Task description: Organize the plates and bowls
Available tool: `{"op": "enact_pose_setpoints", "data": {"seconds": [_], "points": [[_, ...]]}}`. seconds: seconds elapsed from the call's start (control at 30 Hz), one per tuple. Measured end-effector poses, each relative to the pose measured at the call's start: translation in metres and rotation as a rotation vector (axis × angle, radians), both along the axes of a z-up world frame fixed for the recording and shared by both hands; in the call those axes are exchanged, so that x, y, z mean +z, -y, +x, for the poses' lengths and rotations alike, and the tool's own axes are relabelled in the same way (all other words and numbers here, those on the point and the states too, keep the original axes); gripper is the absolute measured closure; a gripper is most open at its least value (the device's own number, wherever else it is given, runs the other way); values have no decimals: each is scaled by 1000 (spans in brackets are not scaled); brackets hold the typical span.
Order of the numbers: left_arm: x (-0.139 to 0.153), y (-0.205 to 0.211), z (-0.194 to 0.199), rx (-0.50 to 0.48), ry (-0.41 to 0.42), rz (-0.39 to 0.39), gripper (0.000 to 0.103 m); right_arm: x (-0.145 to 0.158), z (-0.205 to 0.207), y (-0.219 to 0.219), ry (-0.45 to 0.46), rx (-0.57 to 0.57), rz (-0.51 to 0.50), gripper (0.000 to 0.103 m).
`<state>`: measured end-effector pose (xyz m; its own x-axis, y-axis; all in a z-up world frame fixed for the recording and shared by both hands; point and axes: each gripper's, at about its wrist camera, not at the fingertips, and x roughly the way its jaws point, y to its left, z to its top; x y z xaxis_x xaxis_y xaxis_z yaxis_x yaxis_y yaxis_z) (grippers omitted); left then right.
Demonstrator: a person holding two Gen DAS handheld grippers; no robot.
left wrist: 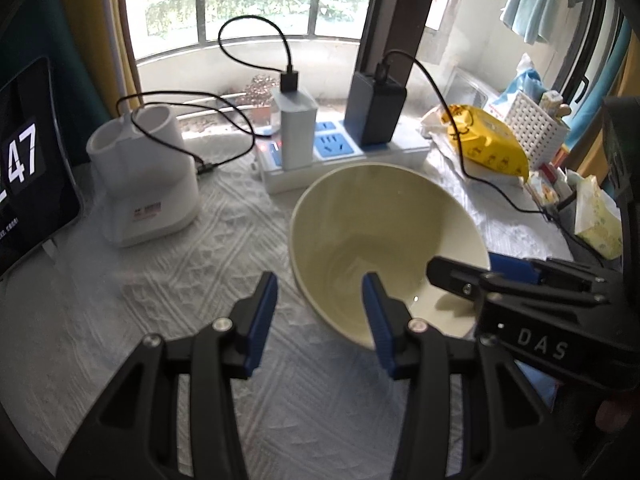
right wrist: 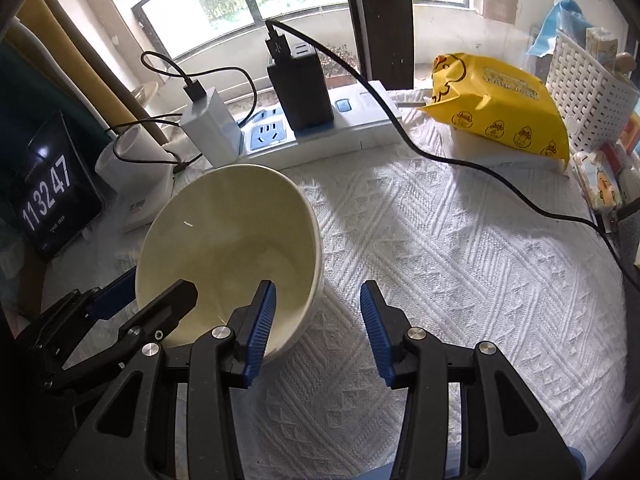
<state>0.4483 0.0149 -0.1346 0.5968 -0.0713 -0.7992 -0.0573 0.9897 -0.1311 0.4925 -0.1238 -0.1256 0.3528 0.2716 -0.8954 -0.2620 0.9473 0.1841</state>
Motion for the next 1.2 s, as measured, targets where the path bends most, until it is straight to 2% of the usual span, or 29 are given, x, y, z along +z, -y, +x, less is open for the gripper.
{"op": "enact_pose_setpoints", "data": {"seconds": [0.1,0.23,0.43,0.7,1.2], "points": [[0,2,0,-13,0,3,64,-2,0,-2,2,7,-2,59],[1,7,-2,-24,9,30,67,-1,-3,-9,10,45,-2,74],[3,6,-3,-25,11,29,70,-1,-5,-14,28,47,-36,75],[6,7,-7,-23,14,28,70,2,-8,-12,37,48,-29,75],[28,8,-24,-14,55,25,70,29,-24,-3,90,55,-17,75]]}}
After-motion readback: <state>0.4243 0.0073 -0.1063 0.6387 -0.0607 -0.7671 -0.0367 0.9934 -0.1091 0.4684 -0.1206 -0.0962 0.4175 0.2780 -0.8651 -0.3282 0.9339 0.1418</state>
